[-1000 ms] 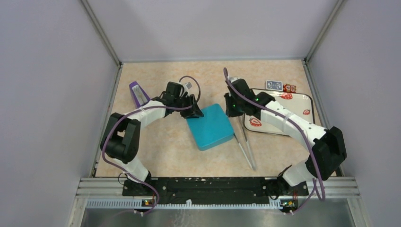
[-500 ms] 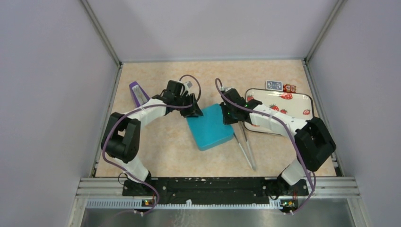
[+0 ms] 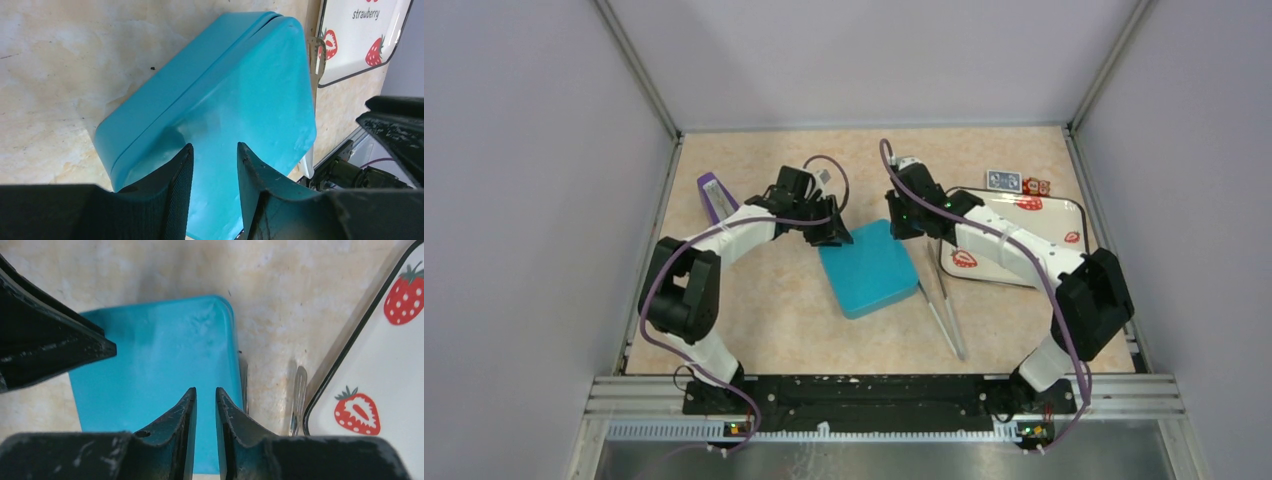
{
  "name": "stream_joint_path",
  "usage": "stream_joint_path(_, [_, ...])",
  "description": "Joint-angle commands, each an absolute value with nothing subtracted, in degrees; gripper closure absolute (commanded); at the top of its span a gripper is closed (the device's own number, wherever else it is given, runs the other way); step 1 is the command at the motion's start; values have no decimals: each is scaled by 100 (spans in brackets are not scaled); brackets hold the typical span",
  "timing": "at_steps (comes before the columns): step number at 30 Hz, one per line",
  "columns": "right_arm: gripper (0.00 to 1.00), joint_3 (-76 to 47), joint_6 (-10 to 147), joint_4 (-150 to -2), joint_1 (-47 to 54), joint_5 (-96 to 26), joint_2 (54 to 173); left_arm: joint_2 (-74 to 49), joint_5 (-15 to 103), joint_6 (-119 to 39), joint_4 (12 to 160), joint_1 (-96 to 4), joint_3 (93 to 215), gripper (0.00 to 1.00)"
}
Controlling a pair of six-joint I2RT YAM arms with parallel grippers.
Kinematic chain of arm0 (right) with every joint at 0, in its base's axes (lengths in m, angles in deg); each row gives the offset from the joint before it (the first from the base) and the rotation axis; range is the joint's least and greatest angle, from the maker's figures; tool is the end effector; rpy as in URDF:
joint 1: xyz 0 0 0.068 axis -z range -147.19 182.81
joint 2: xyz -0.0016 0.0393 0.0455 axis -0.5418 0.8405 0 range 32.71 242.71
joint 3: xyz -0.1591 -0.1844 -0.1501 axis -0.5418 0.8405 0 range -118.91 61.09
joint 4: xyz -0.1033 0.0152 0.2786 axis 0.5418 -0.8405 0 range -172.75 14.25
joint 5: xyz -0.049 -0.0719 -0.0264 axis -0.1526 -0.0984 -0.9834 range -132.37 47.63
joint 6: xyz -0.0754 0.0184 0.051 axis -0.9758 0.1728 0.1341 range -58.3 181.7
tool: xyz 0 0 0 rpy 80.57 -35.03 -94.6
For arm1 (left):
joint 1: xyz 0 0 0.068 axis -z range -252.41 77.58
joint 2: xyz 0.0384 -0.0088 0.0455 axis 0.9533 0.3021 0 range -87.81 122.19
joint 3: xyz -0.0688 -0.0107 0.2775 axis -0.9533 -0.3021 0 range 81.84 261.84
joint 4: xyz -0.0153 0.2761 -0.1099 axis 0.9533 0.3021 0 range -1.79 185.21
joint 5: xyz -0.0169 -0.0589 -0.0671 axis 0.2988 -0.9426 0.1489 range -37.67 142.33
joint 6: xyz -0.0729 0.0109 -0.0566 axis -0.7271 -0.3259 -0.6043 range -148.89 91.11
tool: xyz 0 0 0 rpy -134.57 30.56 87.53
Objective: Pack the chocolate
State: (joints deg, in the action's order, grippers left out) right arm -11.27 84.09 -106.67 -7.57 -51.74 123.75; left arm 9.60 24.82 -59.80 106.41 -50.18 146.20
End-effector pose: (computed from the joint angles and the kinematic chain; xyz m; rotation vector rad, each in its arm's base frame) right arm 0.3241 0.2577 0.2381 -0.3090 2.4236 0.2971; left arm 0.3729 -0.1941 0.1692 0.0263 2.5877 -0.9702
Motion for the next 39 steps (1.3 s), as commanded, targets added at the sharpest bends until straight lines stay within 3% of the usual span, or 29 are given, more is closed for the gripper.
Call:
stream_joint_path(1, [80,-1651,8248,-10483,-521,-5155,12635,416,2620,-5876,10844,-5020,15021,56])
stream_joint_path(19, [90,-2352,8190,-10391,-350,-4768,13632,-889,3213,-5833,11542,-5582,14607,49])
stream_joint_path(34, [91,-2784,8153,-10519,-349,-4700,13673,-1305,3264,-5789,11725,-5804,14290,46])
stream_joint_path(39, [91,-2390,8170,-10256,-334,-4562,13845,-1306,3296,-5748,11765,-5818,14290,46])
